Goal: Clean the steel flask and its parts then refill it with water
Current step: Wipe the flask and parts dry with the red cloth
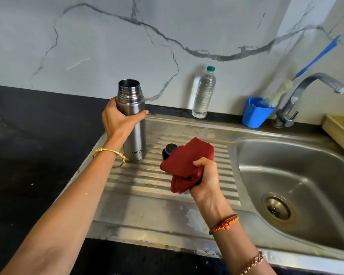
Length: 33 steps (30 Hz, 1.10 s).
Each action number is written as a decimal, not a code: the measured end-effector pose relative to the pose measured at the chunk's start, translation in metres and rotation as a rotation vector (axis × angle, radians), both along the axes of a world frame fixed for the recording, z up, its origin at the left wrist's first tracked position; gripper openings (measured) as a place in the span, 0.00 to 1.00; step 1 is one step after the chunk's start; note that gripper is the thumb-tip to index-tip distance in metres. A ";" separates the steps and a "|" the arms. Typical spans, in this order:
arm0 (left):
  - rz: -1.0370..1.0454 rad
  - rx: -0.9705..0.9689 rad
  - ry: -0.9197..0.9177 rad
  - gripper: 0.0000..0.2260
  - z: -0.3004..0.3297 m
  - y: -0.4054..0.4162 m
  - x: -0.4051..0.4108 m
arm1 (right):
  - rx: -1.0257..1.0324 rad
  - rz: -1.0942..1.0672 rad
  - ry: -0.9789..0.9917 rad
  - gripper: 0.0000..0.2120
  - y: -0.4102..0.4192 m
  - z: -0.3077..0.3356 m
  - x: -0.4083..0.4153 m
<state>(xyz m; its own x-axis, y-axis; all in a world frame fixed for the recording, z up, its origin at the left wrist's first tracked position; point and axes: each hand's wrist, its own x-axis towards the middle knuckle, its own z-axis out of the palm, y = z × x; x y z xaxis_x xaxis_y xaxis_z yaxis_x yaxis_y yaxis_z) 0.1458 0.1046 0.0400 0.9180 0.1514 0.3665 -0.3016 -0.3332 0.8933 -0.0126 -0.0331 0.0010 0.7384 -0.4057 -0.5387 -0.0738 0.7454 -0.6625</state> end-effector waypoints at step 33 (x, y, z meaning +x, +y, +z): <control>-0.520 0.914 0.042 0.23 -0.071 -0.067 -0.042 | 0.088 -0.154 -0.144 0.06 -0.070 0.034 -0.049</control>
<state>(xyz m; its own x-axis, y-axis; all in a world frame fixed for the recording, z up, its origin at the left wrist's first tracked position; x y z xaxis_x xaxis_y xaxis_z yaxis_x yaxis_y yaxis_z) 0.1041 0.0381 -0.0309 0.8056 -0.5824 0.1087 -0.5750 -0.7243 0.3805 -0.0614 -0.1031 0.0348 0.7430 -0.4761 -0.4703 0.1364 0.7958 -0.5900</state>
